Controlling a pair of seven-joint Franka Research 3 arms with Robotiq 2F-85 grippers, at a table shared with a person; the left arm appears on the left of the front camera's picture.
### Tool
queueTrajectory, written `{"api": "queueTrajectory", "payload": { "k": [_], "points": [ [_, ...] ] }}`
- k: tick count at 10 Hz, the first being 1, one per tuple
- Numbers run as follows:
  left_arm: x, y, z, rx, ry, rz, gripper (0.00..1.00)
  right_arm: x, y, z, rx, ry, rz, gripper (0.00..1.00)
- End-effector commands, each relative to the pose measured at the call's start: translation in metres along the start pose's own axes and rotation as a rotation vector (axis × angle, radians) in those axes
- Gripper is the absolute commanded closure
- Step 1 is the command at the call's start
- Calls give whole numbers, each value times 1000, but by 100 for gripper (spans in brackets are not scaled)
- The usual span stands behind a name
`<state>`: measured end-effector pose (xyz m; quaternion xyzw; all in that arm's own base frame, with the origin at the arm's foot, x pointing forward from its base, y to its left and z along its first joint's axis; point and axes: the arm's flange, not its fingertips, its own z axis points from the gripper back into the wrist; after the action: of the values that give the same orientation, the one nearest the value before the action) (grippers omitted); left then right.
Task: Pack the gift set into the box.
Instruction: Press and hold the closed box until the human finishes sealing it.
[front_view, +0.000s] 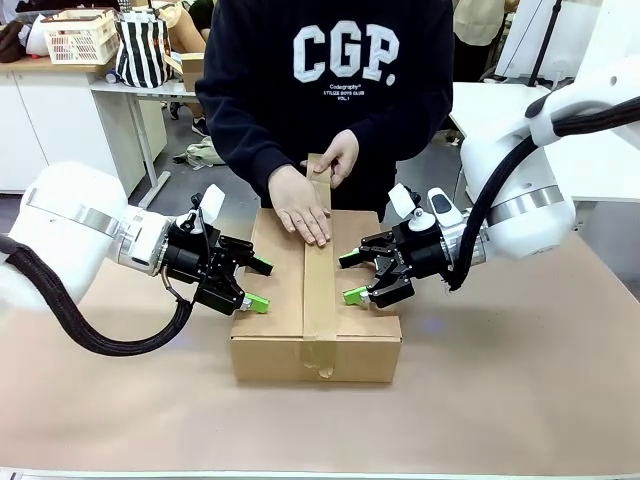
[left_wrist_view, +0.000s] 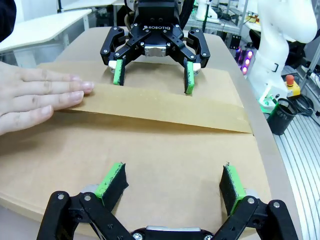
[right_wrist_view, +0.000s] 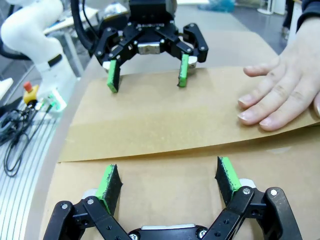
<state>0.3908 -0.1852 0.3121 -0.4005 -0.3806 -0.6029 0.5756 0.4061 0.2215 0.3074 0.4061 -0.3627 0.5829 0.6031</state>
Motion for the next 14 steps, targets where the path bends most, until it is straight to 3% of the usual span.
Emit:
{"api": "queueTrajectory", "payload": {
  "k": [1, 14],
  "points": [
    [-3, -1, 0, -2, -2, 8, 0, -4, 1, -1, -3, 11, -3, 0],
    [-3, -1, 0, -2, -2, 8, 0, -4, 1, -1, -3, 11, -3, 0]
  ]
}}
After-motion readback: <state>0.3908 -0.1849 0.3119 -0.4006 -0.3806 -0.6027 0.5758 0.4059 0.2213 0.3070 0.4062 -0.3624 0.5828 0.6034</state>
